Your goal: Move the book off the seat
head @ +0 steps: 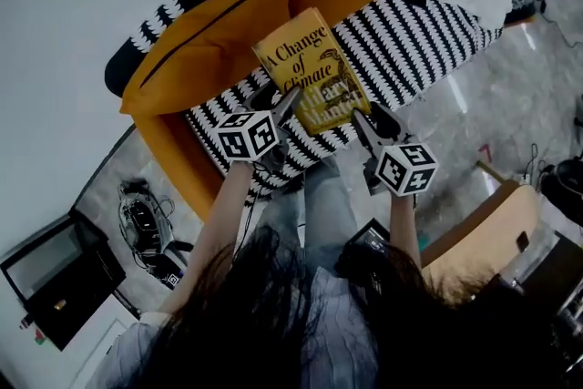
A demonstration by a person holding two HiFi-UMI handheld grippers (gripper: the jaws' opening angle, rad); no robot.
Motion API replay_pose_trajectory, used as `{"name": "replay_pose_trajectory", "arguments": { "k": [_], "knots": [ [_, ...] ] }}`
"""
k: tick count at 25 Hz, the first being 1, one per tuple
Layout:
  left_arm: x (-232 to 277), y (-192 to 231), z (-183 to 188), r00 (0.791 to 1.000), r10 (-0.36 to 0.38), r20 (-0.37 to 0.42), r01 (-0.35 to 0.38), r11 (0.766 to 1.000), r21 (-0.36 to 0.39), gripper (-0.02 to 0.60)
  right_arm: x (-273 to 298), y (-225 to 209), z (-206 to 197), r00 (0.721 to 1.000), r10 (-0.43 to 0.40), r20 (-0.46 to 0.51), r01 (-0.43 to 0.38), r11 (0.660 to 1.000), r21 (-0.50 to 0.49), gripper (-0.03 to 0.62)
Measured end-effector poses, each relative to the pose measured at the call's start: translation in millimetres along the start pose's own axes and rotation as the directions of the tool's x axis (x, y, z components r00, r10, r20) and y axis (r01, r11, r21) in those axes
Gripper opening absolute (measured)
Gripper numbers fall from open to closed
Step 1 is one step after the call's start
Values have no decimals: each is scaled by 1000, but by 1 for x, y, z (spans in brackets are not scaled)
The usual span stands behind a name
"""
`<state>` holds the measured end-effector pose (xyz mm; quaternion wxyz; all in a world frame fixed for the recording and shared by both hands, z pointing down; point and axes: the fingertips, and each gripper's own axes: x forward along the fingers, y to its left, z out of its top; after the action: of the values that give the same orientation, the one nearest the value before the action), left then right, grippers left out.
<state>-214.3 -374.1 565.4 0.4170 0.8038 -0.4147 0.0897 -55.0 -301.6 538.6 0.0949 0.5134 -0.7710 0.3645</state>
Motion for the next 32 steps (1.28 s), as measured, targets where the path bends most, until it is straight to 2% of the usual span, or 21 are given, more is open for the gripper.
{"name": "replay_pose_trajectory", "arguments": {
  "k": [8,21,32],
  "knots": [
    [-64,-42,17,995,-43,85,41,999,26,278,-56,52,21,999,-7,35,12,992,-126,193],
    [-137,-82,23,987,-84,136,73,994,81,276,-117,107,20,996,-14,90,26,990,-136,193],
    [-184,-110,14,979,-139,151,113,979,168,276,-162,139,1,993,-43,114,60,987,-151,193]
  ]
}}
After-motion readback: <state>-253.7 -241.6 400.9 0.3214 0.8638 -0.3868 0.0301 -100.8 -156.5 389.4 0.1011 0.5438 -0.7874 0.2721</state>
